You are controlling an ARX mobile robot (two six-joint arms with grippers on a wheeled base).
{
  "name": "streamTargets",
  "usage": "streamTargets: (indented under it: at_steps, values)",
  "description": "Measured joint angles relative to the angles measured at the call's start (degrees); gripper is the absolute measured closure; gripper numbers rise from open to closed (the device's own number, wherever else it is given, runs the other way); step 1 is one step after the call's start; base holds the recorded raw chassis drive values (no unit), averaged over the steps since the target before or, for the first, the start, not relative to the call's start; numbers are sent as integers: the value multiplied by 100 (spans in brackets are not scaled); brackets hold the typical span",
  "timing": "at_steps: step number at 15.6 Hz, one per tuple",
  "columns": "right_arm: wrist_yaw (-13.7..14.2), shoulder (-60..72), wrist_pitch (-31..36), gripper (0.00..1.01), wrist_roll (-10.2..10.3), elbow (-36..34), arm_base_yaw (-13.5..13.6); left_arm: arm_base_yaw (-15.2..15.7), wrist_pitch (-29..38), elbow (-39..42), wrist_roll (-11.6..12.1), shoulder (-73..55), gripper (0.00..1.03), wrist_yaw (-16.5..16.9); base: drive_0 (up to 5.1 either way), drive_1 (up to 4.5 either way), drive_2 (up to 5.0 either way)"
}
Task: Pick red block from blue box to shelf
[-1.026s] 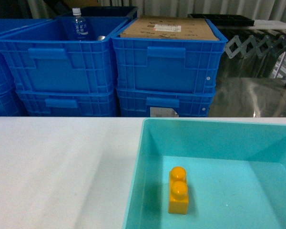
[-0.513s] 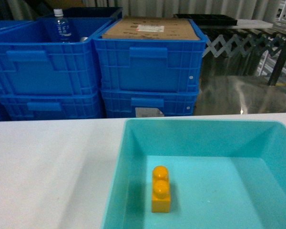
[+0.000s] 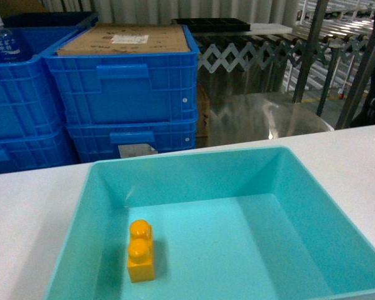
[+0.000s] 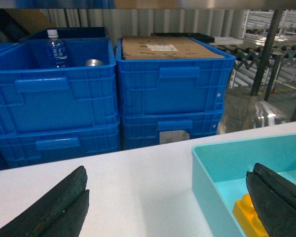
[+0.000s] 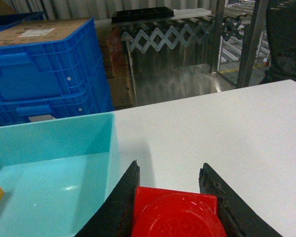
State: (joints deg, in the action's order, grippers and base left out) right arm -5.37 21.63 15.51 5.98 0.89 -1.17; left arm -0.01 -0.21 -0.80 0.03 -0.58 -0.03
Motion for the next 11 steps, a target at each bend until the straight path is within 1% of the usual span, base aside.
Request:
streamTargets:
  at_steps: [11]
  values:
    - [0,0,0,72,0,0,0,0,-2,0,-2,0,5,-2,-162,-162,-162]
